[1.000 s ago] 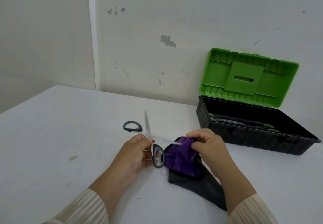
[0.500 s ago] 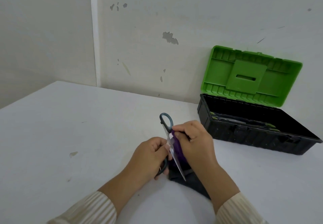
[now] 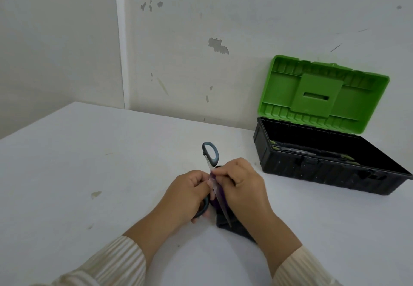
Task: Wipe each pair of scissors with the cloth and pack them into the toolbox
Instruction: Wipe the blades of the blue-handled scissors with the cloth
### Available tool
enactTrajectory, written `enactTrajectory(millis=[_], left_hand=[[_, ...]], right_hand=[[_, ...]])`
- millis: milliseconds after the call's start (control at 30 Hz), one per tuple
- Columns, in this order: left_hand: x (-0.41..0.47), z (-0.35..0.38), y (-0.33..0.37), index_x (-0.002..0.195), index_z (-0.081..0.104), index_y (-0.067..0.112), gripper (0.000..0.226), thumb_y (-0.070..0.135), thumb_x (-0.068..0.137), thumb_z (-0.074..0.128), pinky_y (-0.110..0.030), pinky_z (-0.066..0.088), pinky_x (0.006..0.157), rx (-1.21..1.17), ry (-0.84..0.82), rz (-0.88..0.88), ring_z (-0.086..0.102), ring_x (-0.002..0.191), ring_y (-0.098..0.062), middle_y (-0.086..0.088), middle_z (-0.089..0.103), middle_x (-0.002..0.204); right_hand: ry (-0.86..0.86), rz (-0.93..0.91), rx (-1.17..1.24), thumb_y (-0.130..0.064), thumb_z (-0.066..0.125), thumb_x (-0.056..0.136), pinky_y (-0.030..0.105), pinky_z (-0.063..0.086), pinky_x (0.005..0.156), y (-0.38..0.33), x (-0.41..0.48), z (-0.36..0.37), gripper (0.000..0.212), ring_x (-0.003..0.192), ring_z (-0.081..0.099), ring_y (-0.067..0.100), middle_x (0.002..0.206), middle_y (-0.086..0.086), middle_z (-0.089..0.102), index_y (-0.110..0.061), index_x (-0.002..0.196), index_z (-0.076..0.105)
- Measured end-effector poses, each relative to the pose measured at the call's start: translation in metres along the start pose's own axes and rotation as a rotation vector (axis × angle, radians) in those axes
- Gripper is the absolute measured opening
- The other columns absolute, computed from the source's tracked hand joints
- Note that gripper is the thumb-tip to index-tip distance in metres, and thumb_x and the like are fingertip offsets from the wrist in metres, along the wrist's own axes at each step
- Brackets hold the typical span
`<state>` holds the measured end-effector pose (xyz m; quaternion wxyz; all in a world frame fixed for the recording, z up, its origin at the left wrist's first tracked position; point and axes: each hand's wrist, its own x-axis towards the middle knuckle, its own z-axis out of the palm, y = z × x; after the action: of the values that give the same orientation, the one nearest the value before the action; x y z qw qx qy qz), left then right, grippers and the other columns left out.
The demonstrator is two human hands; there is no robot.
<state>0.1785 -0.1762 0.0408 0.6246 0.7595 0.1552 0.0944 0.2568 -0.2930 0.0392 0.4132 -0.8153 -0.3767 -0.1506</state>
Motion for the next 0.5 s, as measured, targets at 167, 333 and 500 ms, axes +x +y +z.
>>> enactTrajectory(millis=[167,333,500], left_hand=[[-0.003,-0.003,0.005,0.073,0.057,0.007,0.025,0.013,0.096,0.048,-0.018,0.03,0.034,-0.037,-0.046,-0.014,0.046,0.03,-0.009,0.006,0.057,0.04],[0.002,-0.006,0.003,0.07,0.058,0.01,0.026,0.013,0.095,0.05,-0.02,0.034,0.036,-0.044,-0.008,0.004,0.052,0.037,-0.013,0.005,0.058,0.046],[0.0,-0.001,-0.002,0.07,0.06,0.012,0.026,0.015,0.094,0.051,-0.02,0.035,0.035,0.0,0.028,0.039,0.054,0.046,-0.02,0.001,0.061,0.055]], right_hand=[[0.289,0.29,0.033,-0.005,0.06,0.082,-0.004,0.033,0.073,0.029,0.015,-0.027,0.02,0.087,0.058,0.008,0.086,-0.009,0.06,-0.021,0.084,0.071],[0.304,0.202,0.196,-0.008,0.064,0.081,0.002,0.04,0.076,0.004,0.006,-0.029,0.031,0.086,0.058,0.002,0.088,-0.02,0.06,-0.038,0.084,0.061],[0.012,0.045,-0.009,-0.011,0.063,0.082,-0.001,0.034,0.074,-0.005,0.002,-0.002,0.011,0.083,0.049,-0.012,0.087,-0.007,0.059,-0.019,0.089,0.067]])
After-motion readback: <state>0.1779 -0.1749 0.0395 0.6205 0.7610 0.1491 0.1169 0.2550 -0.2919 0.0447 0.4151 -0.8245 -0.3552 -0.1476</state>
